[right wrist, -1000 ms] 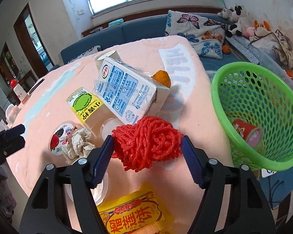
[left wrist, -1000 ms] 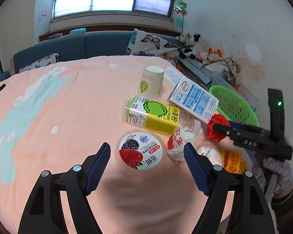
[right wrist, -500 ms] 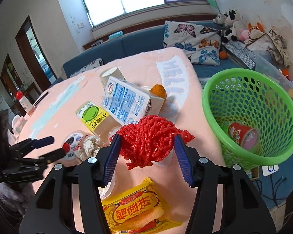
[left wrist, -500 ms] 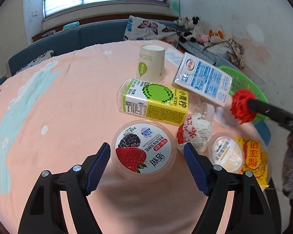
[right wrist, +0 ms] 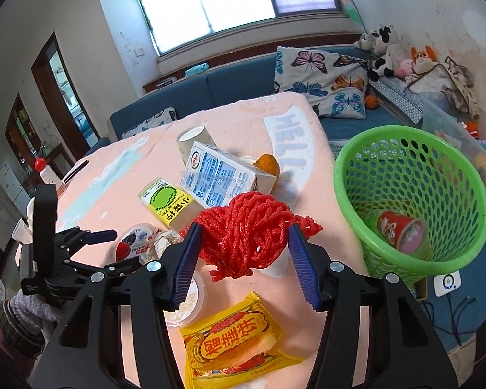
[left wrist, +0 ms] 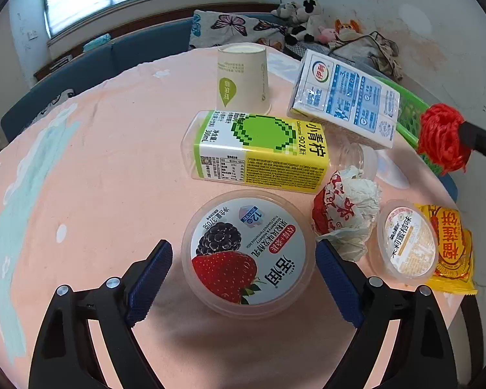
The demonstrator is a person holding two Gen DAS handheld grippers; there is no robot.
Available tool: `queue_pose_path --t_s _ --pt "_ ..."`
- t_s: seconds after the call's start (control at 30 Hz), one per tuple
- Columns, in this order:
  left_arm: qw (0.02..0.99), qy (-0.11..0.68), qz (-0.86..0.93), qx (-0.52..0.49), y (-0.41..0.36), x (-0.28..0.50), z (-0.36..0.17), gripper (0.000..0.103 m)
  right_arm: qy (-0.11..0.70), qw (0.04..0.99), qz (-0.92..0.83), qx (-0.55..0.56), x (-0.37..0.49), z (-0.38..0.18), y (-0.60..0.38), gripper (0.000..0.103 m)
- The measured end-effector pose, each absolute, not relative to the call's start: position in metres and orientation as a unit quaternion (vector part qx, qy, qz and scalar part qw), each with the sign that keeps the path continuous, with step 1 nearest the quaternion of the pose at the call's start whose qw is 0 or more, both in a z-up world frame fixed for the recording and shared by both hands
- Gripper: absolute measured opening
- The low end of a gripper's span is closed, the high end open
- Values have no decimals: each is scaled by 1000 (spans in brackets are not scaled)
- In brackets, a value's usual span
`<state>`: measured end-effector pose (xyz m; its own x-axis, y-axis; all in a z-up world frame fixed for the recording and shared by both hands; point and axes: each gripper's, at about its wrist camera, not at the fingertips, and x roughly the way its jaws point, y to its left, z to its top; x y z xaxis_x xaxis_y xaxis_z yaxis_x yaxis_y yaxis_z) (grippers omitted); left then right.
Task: Collect trash
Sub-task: 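Grasp the strawberry yogurt tub with the left gripper while the right holds the net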
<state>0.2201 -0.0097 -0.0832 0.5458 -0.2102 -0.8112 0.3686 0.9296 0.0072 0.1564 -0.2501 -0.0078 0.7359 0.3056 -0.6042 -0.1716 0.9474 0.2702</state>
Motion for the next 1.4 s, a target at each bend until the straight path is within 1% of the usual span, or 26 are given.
queue_pose_path --t_s 0.47,0.63,0.87,1.0,1.2,1.4 --pt "865 447 -204 102 -10 223 -87 88 347 926 115 97 153 -10 -253 55" --pt "859 454 -207 118 -11 224 -96 91 348 926 111 100 154 -10 -254 55" --pt "859 450 -211 123 -14 229 -95 91 348 926 106 99 155 -9 -254 55" --pt "864 440 -211 123 -14 227 -95 88 347 927 102 100 155 -9 -257 55" --pt "875 427 -202 107 -7 220 -87 88 344 929 88 107 156 -7 -269 55" --pt "887 410 -190 92 1 210 -67 88 342 931 69 107 158 -7 -286 55"
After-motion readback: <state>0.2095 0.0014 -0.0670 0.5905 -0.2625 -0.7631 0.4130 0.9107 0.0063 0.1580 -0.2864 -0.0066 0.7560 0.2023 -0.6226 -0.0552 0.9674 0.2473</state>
